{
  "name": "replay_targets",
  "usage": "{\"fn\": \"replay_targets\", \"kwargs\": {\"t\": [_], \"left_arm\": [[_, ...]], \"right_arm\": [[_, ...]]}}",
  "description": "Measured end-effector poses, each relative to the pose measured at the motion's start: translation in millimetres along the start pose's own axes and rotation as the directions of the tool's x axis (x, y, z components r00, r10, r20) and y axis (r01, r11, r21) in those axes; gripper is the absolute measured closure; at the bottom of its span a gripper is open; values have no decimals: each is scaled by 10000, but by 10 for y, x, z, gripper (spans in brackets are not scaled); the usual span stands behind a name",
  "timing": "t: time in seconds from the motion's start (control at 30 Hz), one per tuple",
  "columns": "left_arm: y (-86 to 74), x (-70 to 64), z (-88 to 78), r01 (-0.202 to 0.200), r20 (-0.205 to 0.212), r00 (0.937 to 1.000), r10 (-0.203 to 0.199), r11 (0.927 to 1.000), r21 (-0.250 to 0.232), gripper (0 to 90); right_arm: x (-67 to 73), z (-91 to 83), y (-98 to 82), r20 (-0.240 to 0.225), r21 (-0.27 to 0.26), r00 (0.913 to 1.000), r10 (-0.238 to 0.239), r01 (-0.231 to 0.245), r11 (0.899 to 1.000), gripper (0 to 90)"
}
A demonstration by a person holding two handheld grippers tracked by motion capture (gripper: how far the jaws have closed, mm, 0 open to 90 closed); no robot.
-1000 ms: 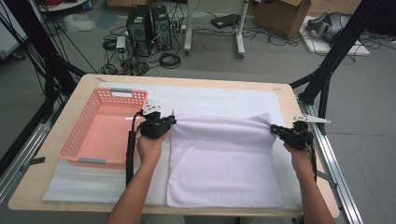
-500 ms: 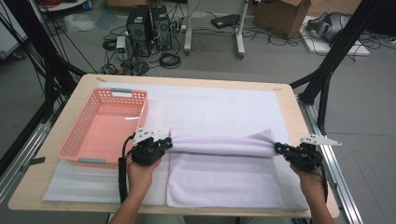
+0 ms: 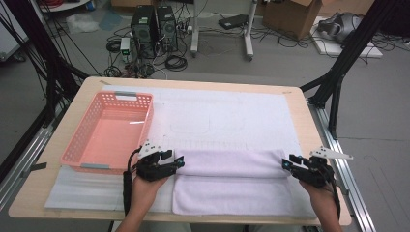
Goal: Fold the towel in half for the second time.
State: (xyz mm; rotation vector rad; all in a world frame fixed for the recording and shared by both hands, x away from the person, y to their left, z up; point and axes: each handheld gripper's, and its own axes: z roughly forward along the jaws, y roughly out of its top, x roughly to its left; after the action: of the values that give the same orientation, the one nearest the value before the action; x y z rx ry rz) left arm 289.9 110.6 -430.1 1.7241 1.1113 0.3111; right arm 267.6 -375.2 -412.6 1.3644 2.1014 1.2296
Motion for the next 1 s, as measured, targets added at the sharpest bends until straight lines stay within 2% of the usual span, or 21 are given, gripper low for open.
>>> {"fn": "replay_targets", "kwargs": {"t": [0.07, 0.1, 0.17, 0.23, 0.27, 0.3, 0.33, 0.4, 0.53, 0.63, 0.67, 0.8, 1.0], "left_arm": [[61, 42, 82, 123, -107, 9999, -122, 9999, 99, 425], [83, 64, 139, 306, -67, 9995, -304, 9992, 250, 433], [80, 68, 204, 328, 65, 9994, -331, 9984, 471, 497], [58, 58, 247, 113, 121, 9999, -123, 9965, 823, 628], [44, 49, 245, 52, 165, 9998, -65, 9971, 759, 704], [36, 41, 232, 10, 218, 9998, -24, 9981, 623, 783], [34, 32, 215, -31, 206, 9998, 20, 9985, 548, 801], [22, 3, 150, -242, 378, 9990, 230, 9992, 315, 822], [-33, -54, 8, -308, 708, 9970, 314, 9995, -95, 819], [-125, -145, -134, -757, 868, 9931, 785, 9965, -353, 818], [-147, -167, -164, -835, 916, 9920, 873, 9955, -442, 818], [-260, -276, -312, -1027, 1208, 9865, 1105, 9923, -694, 817], [-403, -365, -444, -1076, 1444, 9827, 1158, 9922, -635, 812]], "right_arm": [[-6, 72, 140, 273, 84, 9996, -110, 107, 9999, 494], [-19, 121, 201, 356, 213, 9992, -153, 145, 9997, 484], [-48, 245, 285, 449, 604, 9989, -153, 126, 9981, 466], [-91, 384, 310, 359, 986, 9994, -9, -27, 9951, 472], [-100, 423, 309, 308, 1144, 9995, 40, -75, 9934, 493], [-114, 483, 297, 138, 1340, 9999, 70, -88, 9909, 587], [-121, 513, 282, -122, 1512, 9999, -43, 61, 9885, 739], [-90, 509, 254, -136, 1552, 9990, -419, 435, 9869, 818], [-15, 345, 191, -154, 960, 9981, -593, 605, 9935, 826], [55, 155, 113, -286, 444, 9969, -731, 743, 9962, 825], [92, 72, 71, -337, 155, 9963, -790, 796, 9967, 824], [214, -158, -70, -435, -317, 9920, -1182, 1169, 9926, 823], [351, -354, -289, -452, -370, 9867, -1561, 1545, 9873, 823]]}}
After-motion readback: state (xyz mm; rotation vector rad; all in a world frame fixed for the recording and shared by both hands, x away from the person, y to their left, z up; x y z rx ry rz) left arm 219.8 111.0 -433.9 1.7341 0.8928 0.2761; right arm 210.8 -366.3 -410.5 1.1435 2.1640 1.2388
